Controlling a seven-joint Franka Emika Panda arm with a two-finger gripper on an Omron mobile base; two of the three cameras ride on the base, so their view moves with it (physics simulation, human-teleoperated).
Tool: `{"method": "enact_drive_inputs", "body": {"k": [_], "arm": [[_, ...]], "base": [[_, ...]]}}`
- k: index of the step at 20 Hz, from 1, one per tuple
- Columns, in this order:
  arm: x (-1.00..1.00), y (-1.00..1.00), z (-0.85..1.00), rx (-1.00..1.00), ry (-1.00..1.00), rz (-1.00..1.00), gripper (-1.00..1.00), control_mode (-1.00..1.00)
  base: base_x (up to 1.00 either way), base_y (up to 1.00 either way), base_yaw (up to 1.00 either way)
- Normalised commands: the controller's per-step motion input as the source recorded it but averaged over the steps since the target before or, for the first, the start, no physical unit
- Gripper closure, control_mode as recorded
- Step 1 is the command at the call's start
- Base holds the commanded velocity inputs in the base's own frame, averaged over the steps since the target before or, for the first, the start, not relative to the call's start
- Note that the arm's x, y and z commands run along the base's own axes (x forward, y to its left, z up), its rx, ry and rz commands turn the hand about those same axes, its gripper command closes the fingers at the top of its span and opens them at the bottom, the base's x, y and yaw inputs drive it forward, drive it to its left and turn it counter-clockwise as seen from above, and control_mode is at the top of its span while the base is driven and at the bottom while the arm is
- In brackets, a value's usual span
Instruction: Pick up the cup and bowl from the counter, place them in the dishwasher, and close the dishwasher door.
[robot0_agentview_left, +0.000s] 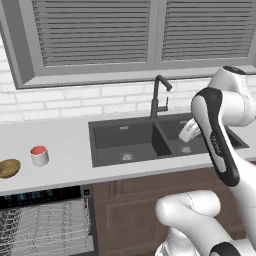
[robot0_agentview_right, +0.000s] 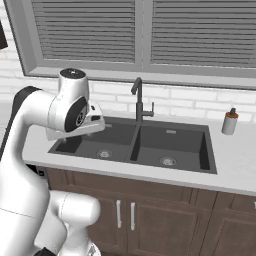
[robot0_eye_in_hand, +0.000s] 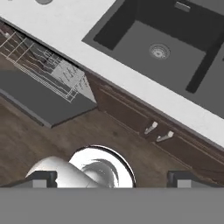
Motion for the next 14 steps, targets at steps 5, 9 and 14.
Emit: {"method": "enact_drive_inputs", "body": {"k": [5, 9, 14], "arm": [[-0.01, -0.17, -0.04, 0.00, 0.00, 0.34, -1.00, -1.00], [0.00, -0.02, -0.03, 0.00, 0.04, 0.41, -1.00, -1.00], [0.00, -0.02, -0.02, 0.00, 0.04, 0.22, -1.00, 1.00]], "base": [[0.00, 0.00, 0.00], [0.00, 0.00, 0.00], [0.00, -0.06, 0.19]]}}
